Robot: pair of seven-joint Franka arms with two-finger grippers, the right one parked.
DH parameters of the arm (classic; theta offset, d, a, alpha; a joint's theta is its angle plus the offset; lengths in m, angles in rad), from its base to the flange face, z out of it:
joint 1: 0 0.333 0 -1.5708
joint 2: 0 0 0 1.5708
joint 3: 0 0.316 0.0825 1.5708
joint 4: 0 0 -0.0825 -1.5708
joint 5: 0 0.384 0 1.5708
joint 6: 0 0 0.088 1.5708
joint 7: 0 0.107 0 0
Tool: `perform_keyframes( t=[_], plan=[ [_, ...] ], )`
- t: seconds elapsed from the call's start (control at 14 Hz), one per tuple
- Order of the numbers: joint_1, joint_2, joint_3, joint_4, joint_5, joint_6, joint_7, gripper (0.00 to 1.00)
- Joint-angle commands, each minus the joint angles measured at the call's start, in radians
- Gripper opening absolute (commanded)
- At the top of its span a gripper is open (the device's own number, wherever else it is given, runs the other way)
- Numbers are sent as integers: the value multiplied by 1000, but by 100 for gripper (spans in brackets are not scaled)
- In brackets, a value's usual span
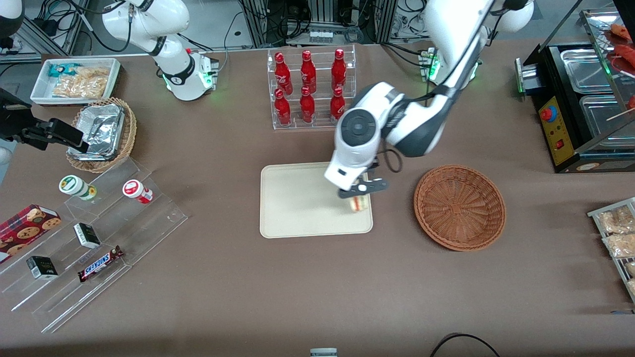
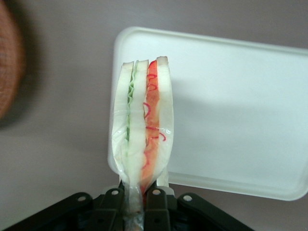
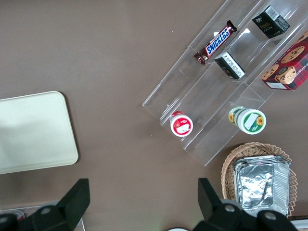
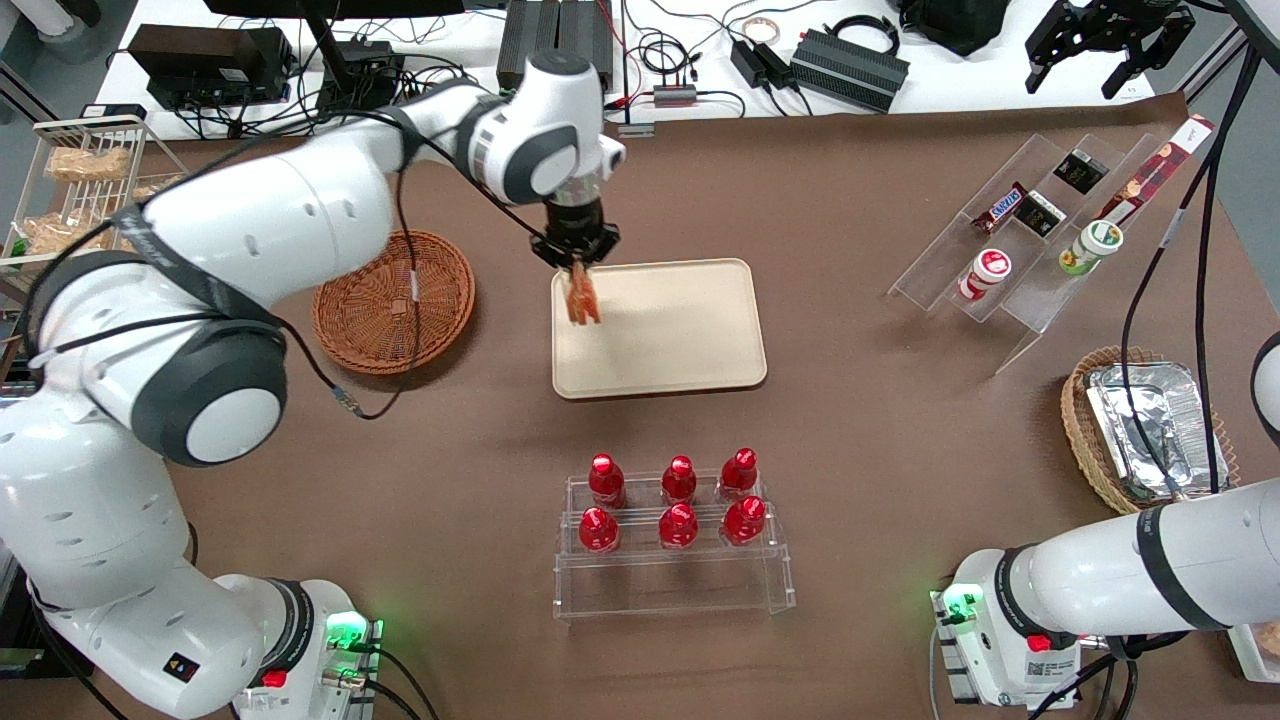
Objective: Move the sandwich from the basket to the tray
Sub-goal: 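Lift the sandwich and carry it over the cream tray, then lower the sandwich onto the tray and open the left gripper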
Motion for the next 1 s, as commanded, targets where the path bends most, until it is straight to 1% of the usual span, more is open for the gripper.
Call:
perform_keyframes(
  t=[0.0, 0.07, 0.29, 0.64, 0.79, 0.93],
  plan=[
    [-76, 60, 14, 43, -6, 72, -13, 10],
    [-80, 76, 12, 44, -8, 112, -10, 10],
    [-140, 132, 14, 64, -3, 215, -19, 11],
    [-154, 195, 15, 72, 1, 235, -19, 12],
    [-154, 215, 18, 72, 3, 268, -19, 12],
    [-154, 220, 18, 72, 26, 269, -22, 12]
  ],
)
